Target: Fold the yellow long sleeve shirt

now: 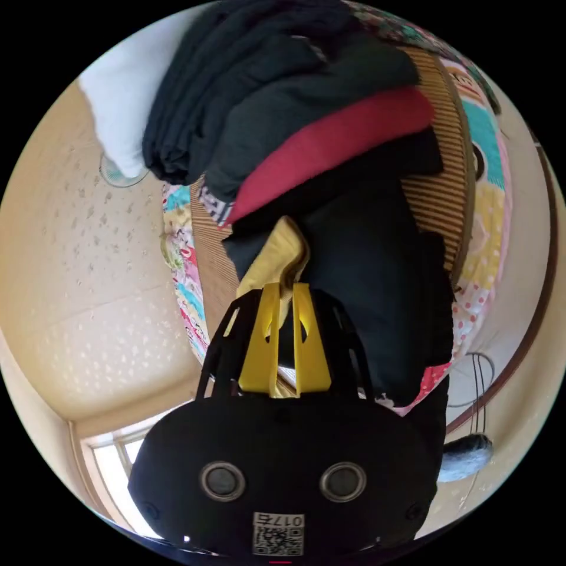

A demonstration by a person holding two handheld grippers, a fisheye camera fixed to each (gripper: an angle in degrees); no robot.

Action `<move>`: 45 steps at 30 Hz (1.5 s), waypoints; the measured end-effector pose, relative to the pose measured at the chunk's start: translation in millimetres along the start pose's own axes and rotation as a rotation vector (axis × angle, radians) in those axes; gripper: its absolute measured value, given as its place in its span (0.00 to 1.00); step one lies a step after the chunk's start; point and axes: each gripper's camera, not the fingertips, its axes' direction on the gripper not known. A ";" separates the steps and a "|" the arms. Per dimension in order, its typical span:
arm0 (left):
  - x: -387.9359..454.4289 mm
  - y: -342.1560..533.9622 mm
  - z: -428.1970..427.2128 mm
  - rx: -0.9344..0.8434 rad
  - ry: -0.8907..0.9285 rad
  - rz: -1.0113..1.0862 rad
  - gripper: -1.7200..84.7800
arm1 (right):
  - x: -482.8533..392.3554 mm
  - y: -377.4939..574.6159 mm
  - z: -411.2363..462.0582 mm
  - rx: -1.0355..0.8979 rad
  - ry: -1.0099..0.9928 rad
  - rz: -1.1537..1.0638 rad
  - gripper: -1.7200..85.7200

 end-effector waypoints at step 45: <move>100.7 -177.3 -48.4 -0.063 0.133 0.419 0.06 | -116.8 228.7 343.0 -0.256 0.496 -1.039 0.10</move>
